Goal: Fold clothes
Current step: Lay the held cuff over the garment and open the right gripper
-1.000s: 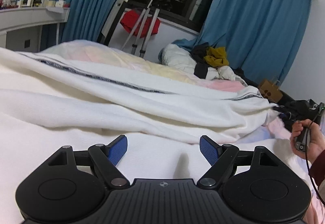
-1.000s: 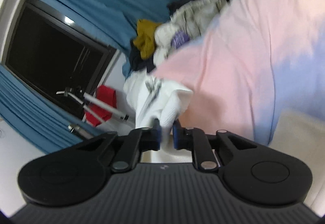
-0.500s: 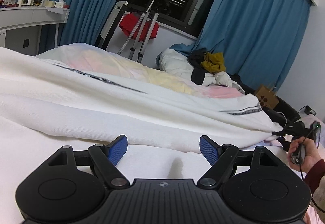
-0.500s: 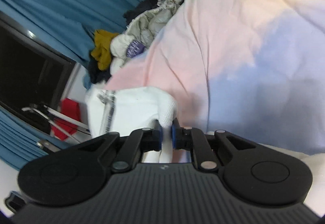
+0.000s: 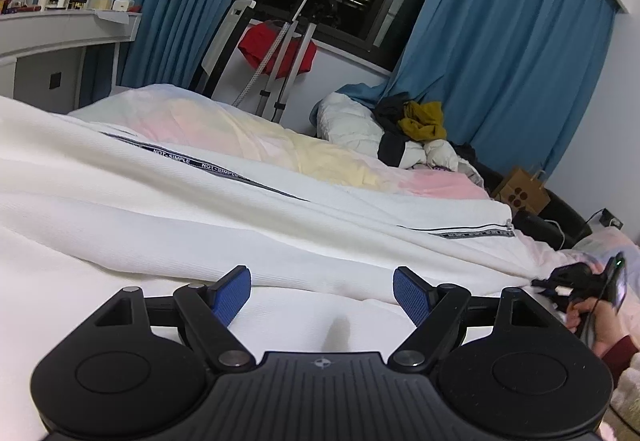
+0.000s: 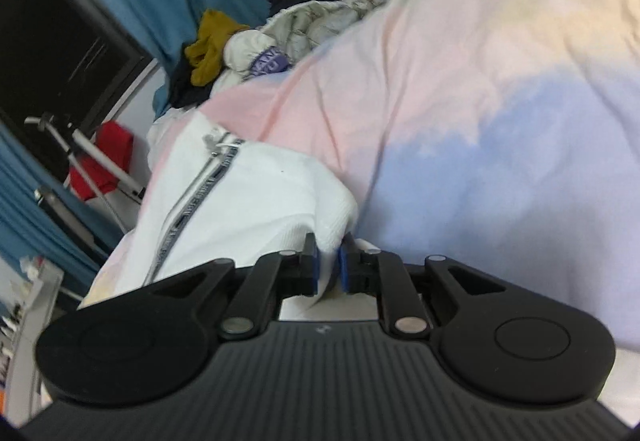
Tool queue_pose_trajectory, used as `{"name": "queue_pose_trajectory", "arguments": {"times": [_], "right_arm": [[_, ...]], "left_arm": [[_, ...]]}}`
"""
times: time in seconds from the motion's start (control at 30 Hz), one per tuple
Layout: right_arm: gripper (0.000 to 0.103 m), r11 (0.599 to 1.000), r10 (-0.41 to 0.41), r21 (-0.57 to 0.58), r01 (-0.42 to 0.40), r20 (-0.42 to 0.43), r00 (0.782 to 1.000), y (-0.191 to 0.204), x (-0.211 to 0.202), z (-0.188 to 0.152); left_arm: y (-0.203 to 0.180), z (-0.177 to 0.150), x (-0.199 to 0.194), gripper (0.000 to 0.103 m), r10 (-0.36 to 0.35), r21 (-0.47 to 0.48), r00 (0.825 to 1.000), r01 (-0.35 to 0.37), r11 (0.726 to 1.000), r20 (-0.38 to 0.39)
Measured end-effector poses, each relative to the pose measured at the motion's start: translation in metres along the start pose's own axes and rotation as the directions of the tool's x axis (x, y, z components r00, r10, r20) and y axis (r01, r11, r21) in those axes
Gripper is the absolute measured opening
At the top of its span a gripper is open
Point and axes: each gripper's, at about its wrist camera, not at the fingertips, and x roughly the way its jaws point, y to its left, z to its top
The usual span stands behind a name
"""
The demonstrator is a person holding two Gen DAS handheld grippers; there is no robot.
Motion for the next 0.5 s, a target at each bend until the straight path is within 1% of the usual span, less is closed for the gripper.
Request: {"name": "queue_pose_trajectory", "arguments": {"times": [0.07, 0.13, 0.27, 0.37, 0.43, 0.5], "right_arm": [[0.017, 1.000, -0.004, -0.031, 0.004, 0.009, 1.000, 0.007, -0.012, 0.002], [0.022, 0.998, -0.018, -0.057, 0.019, 0.017, 1.000, 0.014, -0.029, 0.001], [0.023, 0.985, -0.027, -0.171, 0.028, 0.012, 1.000, 0.034, -0.065, -0.008], [0.023, 0.965, 0.013, -0.262, -0.006, 0.025, 1.000, 0.055, -0.104, -0.022], [0.023, 0.951, 0.054, -0.307, -0.044, 0.025, 0.998, 0.066, -0.132, -0.034], [0.023, 0.932, 0.099, -0.352, -0.088, 0.014, 0.995, 0.077, -0.157, -0.049]], "left_arm": [[-0.001, 0.001, -0.004, 0.080, 0.009, 0.009, 1.000, -0.009, 1.000, -0.002], [-0.003, 0.002, -0.007, 0.080, 0.016, 0.008, 1.000, -0.015, 1.000, -0.006], [-0.006, 0.004, -0.018, 0.080, 0.016, 0.011, 1.000, -0.016, 1.000, -0.009], [-0.014, 0.002, -0.028, 0.081, 0.019, 0.057, 1.000, -0.019, 0.998, 0.007], [-0.019, -0.001, -0.036, 0.081, 0.021, 0.092, 1.000, -0.023, 0.995, 0.019], [-0.020, -0.003, -0.044, 0.081, 0.023, 0.100, 1.000, -0.025, 0.995, 0.019]]}}
